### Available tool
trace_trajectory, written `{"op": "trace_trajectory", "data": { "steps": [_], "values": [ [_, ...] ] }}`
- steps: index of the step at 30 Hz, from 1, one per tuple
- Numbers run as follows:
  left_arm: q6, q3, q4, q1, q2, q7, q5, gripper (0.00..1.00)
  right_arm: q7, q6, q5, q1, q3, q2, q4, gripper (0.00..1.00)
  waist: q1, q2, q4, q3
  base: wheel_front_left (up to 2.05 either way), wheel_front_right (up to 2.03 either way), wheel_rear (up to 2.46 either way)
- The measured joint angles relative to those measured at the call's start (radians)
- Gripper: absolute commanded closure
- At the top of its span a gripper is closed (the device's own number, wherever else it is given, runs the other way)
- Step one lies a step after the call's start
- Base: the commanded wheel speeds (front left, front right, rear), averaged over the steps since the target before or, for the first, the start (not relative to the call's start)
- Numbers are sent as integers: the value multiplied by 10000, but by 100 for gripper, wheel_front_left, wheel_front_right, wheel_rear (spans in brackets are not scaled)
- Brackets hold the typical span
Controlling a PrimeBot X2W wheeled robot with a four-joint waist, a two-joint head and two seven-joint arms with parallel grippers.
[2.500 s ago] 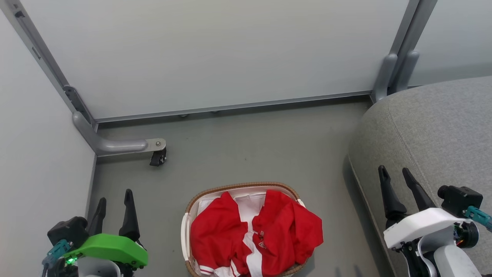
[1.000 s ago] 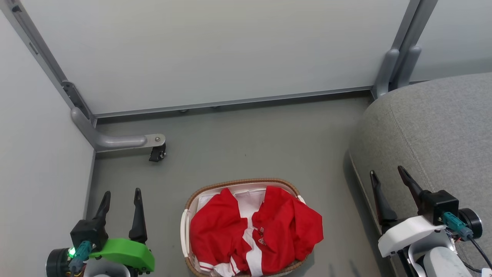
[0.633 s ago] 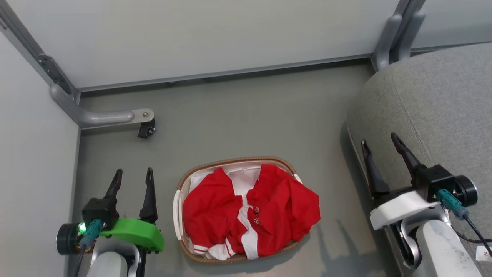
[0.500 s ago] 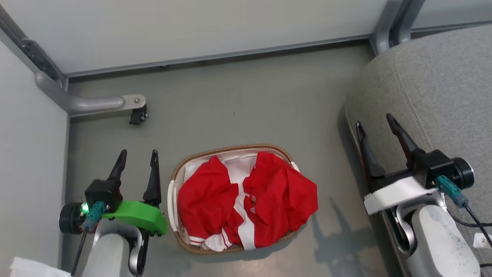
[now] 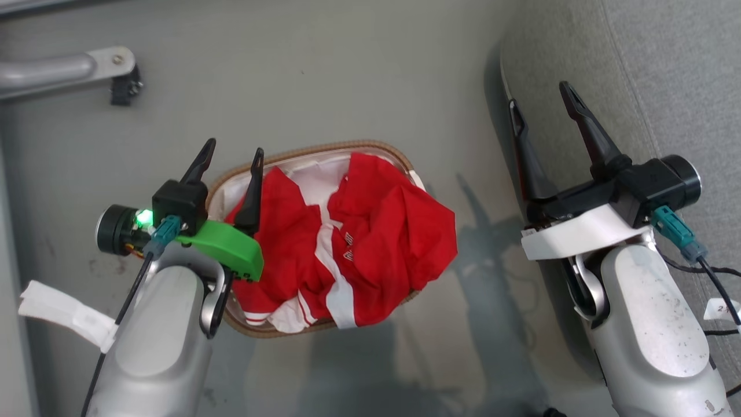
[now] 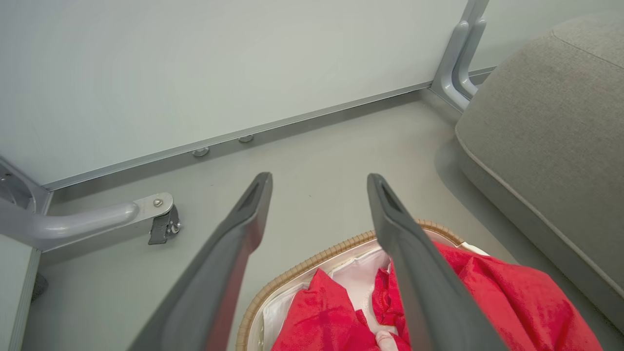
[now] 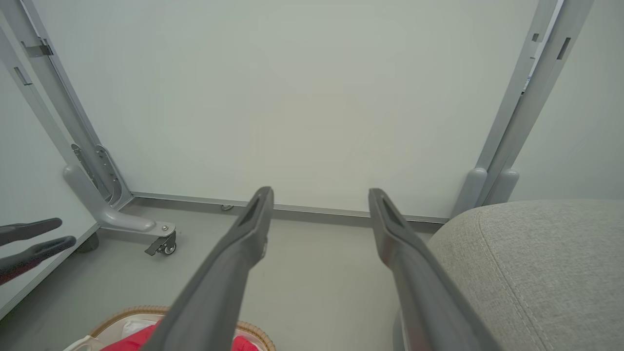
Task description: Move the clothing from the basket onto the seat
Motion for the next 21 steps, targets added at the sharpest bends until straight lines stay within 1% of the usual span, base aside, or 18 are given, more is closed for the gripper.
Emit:
{"op": "trace_trajectory", "data": {
  "steps": [11, 16, 21],
  "values": [
    [-15, -1329, 1313, -1404, 94, 0, -309, 0, 0, 0, 577, -592, 523, 15, -299, 0, 0, 0, -756, 1800, 0, 0, 0],
    [-23, -1356, 2073, -1878, 207, 0, -234, 0, -2, 0, 719, -624, 656, 19, -360, 0, 0, 0, -1062, 2388, 0, 0, 0],
    [-21, -1452, 3145, -2290, 393, 2, 267, 0, -2, 0, 736, -669, 686, 23, -387, 0, 0, 0, -1285, 2902, 0, 0, 0]
  ]
}}
